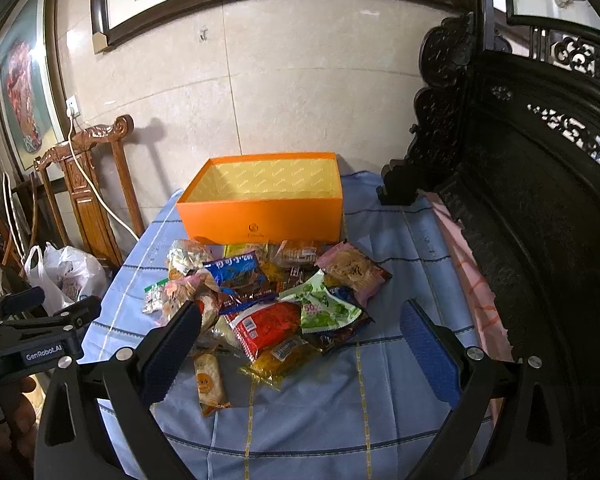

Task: Organize snacks
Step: 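Grasp the green snack bag with the right tool while the left tool grasps the pink cookie bag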

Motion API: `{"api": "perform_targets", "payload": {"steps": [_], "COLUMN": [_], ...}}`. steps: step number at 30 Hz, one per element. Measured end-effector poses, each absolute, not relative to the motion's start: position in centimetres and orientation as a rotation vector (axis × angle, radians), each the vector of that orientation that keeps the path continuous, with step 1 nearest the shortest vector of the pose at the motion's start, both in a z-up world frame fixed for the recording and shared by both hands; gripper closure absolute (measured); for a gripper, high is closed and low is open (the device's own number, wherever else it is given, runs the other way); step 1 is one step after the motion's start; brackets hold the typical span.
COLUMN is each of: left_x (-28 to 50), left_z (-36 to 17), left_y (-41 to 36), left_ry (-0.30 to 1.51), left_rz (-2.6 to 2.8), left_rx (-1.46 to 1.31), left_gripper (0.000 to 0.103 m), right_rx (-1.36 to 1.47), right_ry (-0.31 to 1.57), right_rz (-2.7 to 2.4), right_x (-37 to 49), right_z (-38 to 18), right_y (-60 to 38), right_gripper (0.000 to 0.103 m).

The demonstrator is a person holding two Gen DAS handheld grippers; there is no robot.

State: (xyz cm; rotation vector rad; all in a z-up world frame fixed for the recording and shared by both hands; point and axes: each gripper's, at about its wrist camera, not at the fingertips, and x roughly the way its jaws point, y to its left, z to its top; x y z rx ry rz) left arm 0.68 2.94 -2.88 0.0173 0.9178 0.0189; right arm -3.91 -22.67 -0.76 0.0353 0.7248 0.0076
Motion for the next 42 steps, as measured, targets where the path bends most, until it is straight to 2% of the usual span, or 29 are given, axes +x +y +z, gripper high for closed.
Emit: {"api": "perform_targets", "payload": {"steps": [3,8,11,14,20,22,23,24,25,26,27,30,37,42], "left_x": [3.1,6.4,8.2,10.1,13.4,14.1,14.4,14.7,14.9,14.9,14.8,14.6,14.0,13.4], "left_z": [-6.5,-12.9,-16.4,-19.1,-21.6,-22.1,-22.3,-22.5,-22.7,-22.6,-22.5,-22.2,-21.4,-20.4], "left_y": [3.6,5.4,4.0,2.6,3.4,3.2,3.2,3.4,3.5,3.5,3.3,2.9,4.2,4.2], "left_ry": [0.956,1.019,1.046,1.068,1.105,1.081,1.080,1.092,1.098,1.096,1.078,1.056,1.023,1.000], "left_rz": [0.041,0.029,0.056,0.053,0.042,0.033,0.023,-0.020,-0.044,-0.049,-0.047,-0.070,-0.177,-0.197], "left_rx": [0.058,-0.074,0.028,0.113,0.021,0.030,0.025,-0.013,-0.047,-0.060,-0.041,-0.027,-0.115,-0.139], "left_gripper": [0.004,0.004,0.004,0.004,0.004,0.004,0.006,0.024,0.031,0.034,0.042,0.047,0.058,0.060], "right_rx": [0.028,-0.043,-0.101,-0.098,-0.080,-0.098,-0.075,-0.046,-0.061,-0.076,-0.075,-0.090,-0.034,-0.004], "right_ry": [0.796,0.888,0.941,0.948,0.987,1.031,1.049,1.052,1.072,1.082,1.084,1.076,1.038,1.009], "right_rz": [-0.008,-0.024,-0.004,-0.031,-0.043,-0.018,0.017,0.033,0.009,-0.008,-0.007,0.011,0.039,0.065], "right_x": [-2.7,1.0,3.7,6.1,12.5,14.1,14.5,14.8,15.1,15.2,15.2,14.8,13.0,11.6], "right_z": [-3.3,-10.0,-13.8,-15.6,-17.6,-19.1,-19.6,-19.7,-19.9,-20.0,-20.0,-19.8,-18.9,-18.1], "right_y": [-23.1,-22.7,-21.6,-22.1,-23.0,-22.8,-22.9,-23.2,-23.2,-23.3,-23.4,-23.5,-24.3,-25.1], "right_gripper": [0.004,0.004,0.004,0.004,0.004,0.012,0.024,0.041,0.047,0.053,0.056,0.068,0.073,0.077]}}
